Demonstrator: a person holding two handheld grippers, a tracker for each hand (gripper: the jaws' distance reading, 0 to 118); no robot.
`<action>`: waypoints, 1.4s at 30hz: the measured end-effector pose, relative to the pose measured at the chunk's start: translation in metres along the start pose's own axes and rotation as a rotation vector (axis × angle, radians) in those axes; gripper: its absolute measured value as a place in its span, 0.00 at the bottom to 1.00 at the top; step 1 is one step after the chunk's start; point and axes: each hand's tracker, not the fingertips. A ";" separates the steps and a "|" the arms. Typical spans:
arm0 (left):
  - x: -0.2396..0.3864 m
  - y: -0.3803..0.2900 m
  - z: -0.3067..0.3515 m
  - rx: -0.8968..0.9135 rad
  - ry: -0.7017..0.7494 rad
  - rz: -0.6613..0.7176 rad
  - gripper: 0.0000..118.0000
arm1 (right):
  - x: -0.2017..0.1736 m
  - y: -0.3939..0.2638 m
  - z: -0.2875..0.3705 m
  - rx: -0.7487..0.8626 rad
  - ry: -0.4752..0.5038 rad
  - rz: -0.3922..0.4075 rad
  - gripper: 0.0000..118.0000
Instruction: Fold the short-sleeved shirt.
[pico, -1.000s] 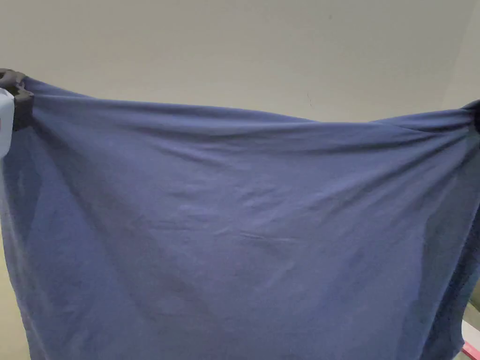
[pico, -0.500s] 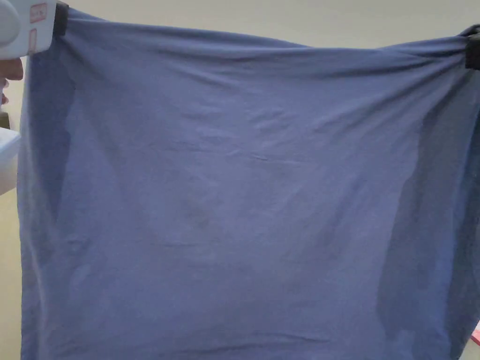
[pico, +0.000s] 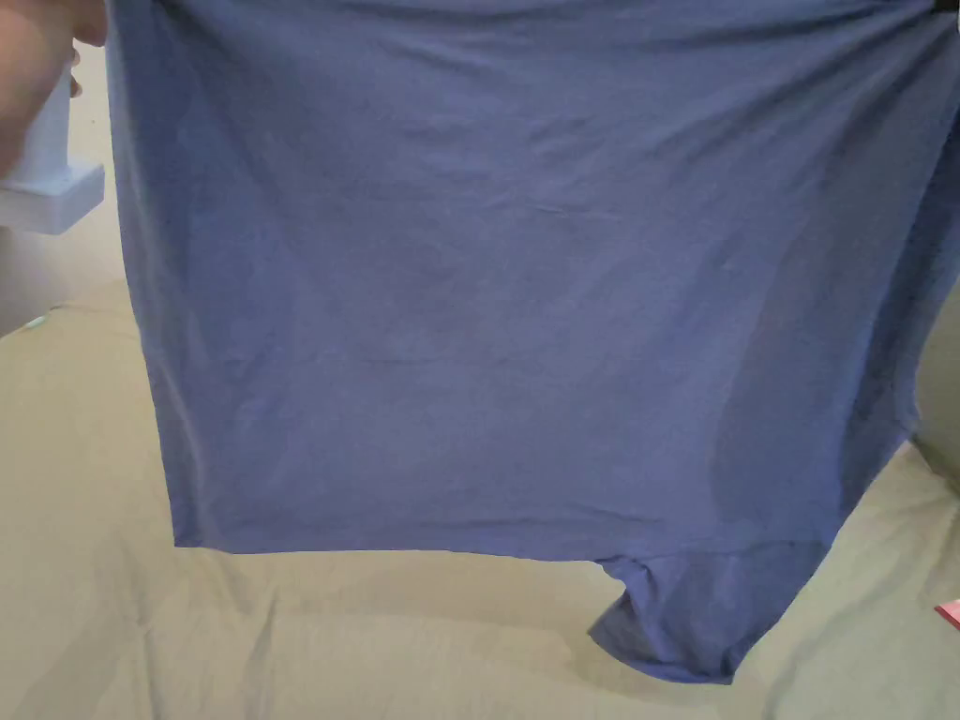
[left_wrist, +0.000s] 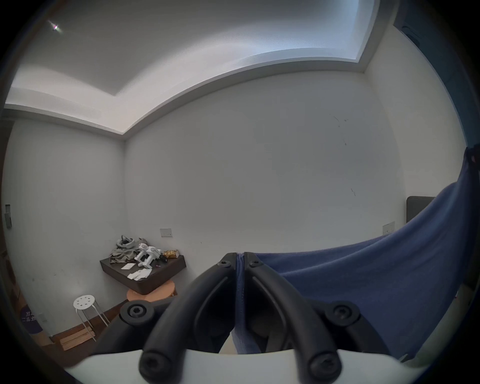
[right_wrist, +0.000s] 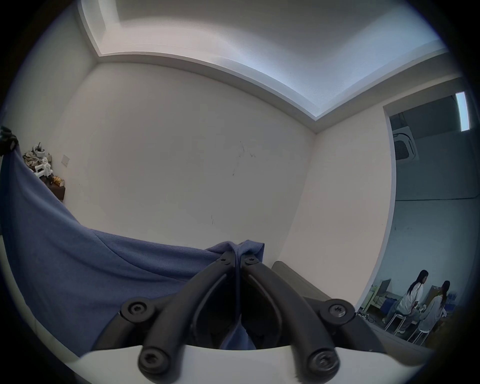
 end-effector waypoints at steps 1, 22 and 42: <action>0.003 -0.004 -0.014 -0.009 0.001 -0.006 0.01 | -0.005 -0.001 -0.014 -0.001 0.000 -0.003 0.04; 0.059 -0.240 -0.100 -0.329 -0.092 0.050 0.01 | -0.098 -0.236 -0.051 -0.340 0.186 -0.017 0.04; 0.015 -0.488 0.208 -0.931 -0.323 -0.167 0.01 | -0.095 -0.478 0.281 -0.822 0.483 -0.011 0.04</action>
